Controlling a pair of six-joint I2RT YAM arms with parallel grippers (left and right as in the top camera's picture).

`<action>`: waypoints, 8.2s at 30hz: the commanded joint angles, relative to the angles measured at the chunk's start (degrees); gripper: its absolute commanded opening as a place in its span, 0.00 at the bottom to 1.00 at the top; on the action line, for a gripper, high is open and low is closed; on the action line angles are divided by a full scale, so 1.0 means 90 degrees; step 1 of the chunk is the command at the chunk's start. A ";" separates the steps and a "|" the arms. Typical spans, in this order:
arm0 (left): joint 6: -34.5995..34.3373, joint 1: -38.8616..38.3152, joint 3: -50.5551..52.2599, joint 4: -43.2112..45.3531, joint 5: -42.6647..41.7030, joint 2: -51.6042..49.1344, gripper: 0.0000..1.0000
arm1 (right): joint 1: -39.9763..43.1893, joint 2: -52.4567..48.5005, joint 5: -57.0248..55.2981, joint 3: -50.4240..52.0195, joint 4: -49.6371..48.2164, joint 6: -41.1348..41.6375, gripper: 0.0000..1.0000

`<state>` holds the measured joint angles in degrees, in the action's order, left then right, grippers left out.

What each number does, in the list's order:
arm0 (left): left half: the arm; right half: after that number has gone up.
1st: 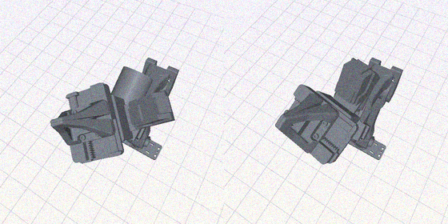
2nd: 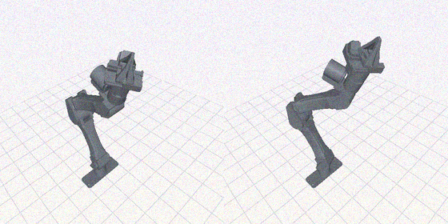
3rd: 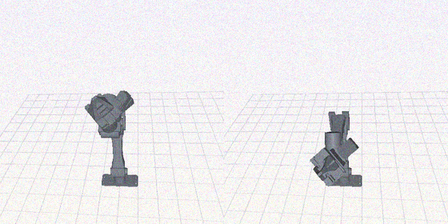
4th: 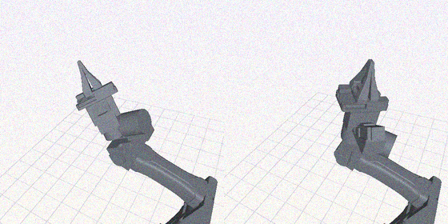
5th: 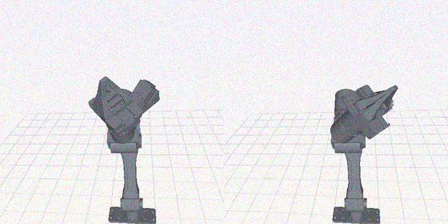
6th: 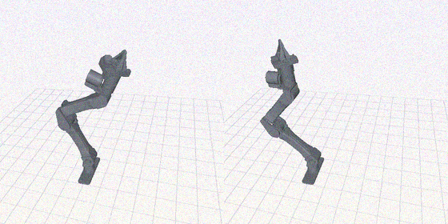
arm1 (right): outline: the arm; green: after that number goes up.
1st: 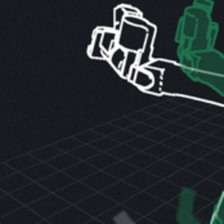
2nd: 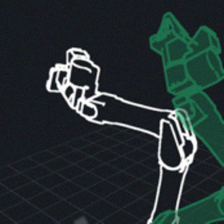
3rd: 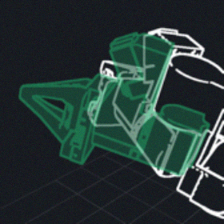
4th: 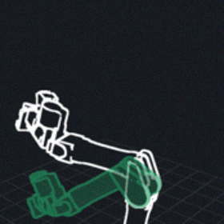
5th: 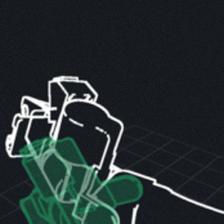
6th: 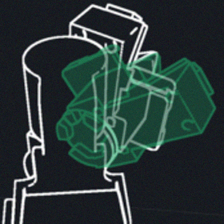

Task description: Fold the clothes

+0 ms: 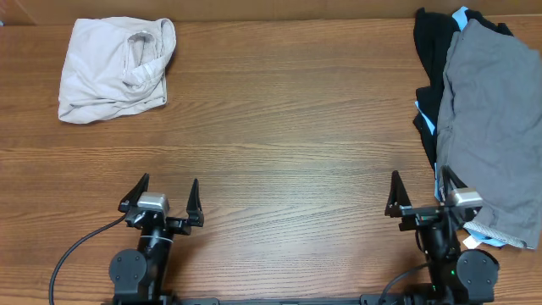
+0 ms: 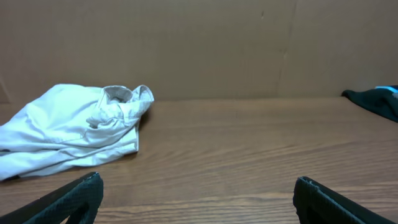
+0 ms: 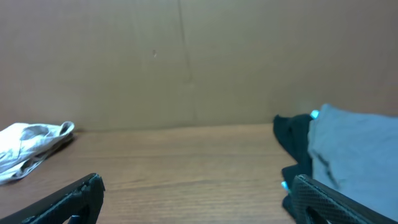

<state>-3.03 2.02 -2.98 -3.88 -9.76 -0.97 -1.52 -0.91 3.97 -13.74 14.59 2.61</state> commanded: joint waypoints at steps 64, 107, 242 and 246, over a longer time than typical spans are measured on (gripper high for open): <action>0.1037 -0.0027 -0.9340 -0.5202 -0.1134 -0.9962 1.00 | 0.5559 -1.2305 0.0561 -0.8053 0.3718 -0.0814 0.91; 0.0733 -0.0024 -0.9367 -0.4891 -0.0879 -0.9962 0.59 | 0.5316 -1.2029 0.3536 -0.9119 0.4741 -0.0767 0.04; 0.1052 -0.0274 -1.0234 -0.4471 -0.0566 -1.1249 0.88 | -0.0010 -1.4243 0.0872 -1.1179 0.2982 0.1214 1.00; 0.1049 -0.0313 -1.0462 -0.4687 -0.0588 -1.1249 0.93 | 0.0277 -1.3415 0.0918 -1.1511 0.4223 0.1226 1.00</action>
<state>5.13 -0.03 -93.82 -45.06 -14.76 -101.82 -1.26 -132.27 11.81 -112.73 48.69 13.06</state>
